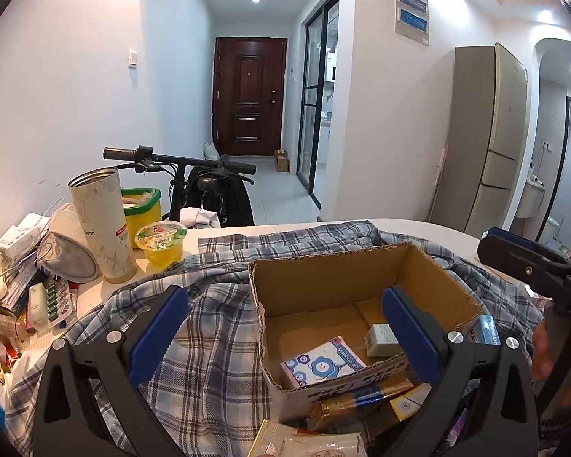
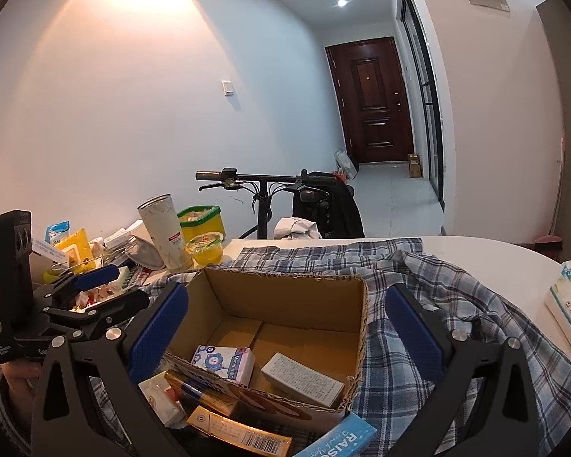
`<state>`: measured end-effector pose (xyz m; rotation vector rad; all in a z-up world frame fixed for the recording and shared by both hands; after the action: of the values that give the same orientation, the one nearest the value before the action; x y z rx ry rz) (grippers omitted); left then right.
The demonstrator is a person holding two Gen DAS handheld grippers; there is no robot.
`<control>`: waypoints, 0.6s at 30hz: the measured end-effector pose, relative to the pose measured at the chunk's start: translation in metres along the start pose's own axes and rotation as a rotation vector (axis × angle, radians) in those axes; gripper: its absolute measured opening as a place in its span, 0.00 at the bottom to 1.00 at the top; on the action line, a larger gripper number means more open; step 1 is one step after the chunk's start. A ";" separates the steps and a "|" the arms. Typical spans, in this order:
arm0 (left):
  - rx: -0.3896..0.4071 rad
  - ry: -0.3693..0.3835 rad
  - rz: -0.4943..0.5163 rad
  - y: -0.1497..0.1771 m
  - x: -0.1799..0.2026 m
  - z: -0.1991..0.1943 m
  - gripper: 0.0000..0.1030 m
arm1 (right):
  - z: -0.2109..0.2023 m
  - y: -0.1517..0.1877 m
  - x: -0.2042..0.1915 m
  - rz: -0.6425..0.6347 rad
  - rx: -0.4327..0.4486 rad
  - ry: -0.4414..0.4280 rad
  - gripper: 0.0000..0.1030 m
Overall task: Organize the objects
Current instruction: 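Grasp the gold-and-blue tube beside the cardboard box with the left gripper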
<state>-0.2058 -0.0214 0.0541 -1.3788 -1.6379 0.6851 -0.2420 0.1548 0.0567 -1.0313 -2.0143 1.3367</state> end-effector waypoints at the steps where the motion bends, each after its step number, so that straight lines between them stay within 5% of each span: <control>1: -0.005 0.003 0.001 0.000 0.000 -0.001 1.00 | 0.000 0.000 0.001 0.003 0.000 -0.002 1.00; 10: -0.085 0.030 0.009 0.011 0.019 0.000 1.00 | 0.000 0.000 0.000 -0.001 0.002 0.002 1.00; 18: -0.284 0.018 -0.050 0.047 0.040 -0.004 1.00 | 0.000 0.000 0.010 0.022 0.002 0.004 1.00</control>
<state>-0.1797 0.0274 0.0271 -1.5313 -1.8002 0.4200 -0.2478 0.1633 0.0571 -1.0569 -2.0041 1.3464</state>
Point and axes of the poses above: each gripper's, at about its wrist camera, not at the fingertips, and z roughly the way its jaws point, x to its right, y to its underside, the point moved 3 cm from there along z, roughly the way its jaws point, and after that the axes turned 13 degrees about -z, right-handed, at the moved point
